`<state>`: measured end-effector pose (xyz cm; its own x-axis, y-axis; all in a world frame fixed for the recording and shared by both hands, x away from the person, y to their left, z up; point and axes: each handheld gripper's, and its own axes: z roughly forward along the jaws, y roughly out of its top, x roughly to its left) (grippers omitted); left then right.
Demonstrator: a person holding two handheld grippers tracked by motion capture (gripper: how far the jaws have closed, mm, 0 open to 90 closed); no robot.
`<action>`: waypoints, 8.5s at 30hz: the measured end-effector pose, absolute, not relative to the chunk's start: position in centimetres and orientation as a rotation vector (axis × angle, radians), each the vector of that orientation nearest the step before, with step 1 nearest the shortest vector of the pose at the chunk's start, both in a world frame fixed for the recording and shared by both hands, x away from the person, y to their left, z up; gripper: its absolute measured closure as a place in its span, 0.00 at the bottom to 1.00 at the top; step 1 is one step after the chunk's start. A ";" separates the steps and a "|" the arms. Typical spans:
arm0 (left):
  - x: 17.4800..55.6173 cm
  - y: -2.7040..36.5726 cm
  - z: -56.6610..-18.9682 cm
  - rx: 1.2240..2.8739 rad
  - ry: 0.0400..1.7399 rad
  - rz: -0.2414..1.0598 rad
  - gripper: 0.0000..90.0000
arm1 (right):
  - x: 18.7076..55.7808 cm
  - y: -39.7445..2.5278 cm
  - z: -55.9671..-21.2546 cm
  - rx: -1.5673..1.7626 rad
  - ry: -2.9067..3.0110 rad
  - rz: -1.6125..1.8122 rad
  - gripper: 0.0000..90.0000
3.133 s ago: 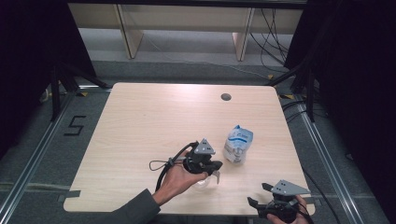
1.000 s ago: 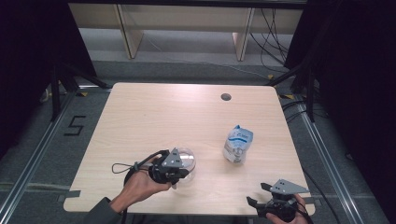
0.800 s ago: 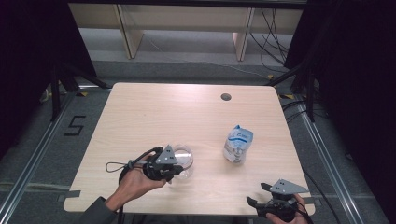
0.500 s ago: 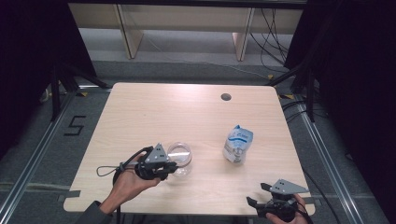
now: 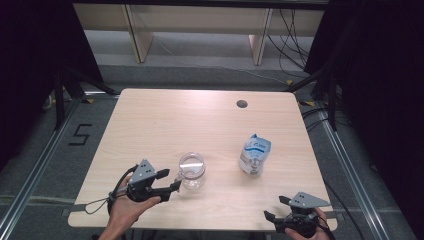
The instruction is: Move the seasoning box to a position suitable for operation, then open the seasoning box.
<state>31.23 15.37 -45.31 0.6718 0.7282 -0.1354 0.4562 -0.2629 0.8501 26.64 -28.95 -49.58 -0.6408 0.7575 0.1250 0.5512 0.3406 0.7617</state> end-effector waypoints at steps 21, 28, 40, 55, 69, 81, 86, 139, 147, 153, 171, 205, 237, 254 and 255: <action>32.9 14.2 -48.1 1.932 0.854 0.364 0.70 | 26.6 -28.9 -49.6 1.171 2.352 1.158 0.25; 32.8 14.2 -48.2 1.966 0.793 0.369 0.80 | 26.4 -28.7 -49.6 1.203 2.356 1.175 0.25; 32.9 14.5 -48.5 1.964 0.705 0.302 0.81 | 26.6 -28.9 -49.5 1.149 2.358 1.162 0.25; 32.4 12.0 -48.6 1.995 0.553 0.242 0.81 | 26.6 -28.7 -49.5 1.165 2.374 1.170 0.25; 32.7 11.5 -48.6 2.020 0.447 0.199 0.80 | 26.6 -28.6 -49.7 1.156 2.377 1.180 0.25; 33.8 12.1 -48.6 1.976 0.581 0.260 0.73 | 26.4 -28.4 -49.6 1.186 2.376 1.179 0.25; 33.7 12.1 -48.6 1.962 0.626 0.265 0.71 | 26.3 -28.4 -49.5 1.193 2.369 1.169 0.25; 30.5 11.9 -44.8 1.774 0.813 0.235 0.57 | 27.6 -27.7 -49.8 1.148 2.391 1.153 0.25; 30.5 11.7 -44.1 1.773 0.779 0.291 0.84 | 27.7 -27.8 -49.9 1.119 2.394 1.156 0.25; 30.8 11.3 -44.3 1.752 0.762 0.279 0.92 | 27.8 -27.8 -49.9 1.117 2.422 1.169 0.25; 31.4 11.3 -45.2 1.769 0.834 0.344 0.95 | 27.6 -27.0 -49.8 1.101 2.401 1.151 0.25; 31.4 11.7 -45.9 1.752 0.813 0.370 0.94 | 29.4 -21.8 -47.4 0.771 2.271 1.300 0.83; 31.5 12.6 -46.0 1.712 0.826 0.298 0.75 | 31.2 -16.7 -45.0 0.615 2.286 1.382 0.96; 28.9 14.9 -48.2 1.827 0.894 0.334 0.32 | 30.9 -14.8 -44.1 0.581 2.280 1.421 0.97; 28.8 14.8 -48.4 1.830 0.908 0.335 0.32 | 30.8 -14.6 -44.0 0.578 2.272 1.424 0.97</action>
<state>28.79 14.79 -48.40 0.6765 0.7155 -0.1741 0.4317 -0.1938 0.8810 30.85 -14.63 -44.03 -0.8361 0.5372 -0.1112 0.1339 0.3964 0.9082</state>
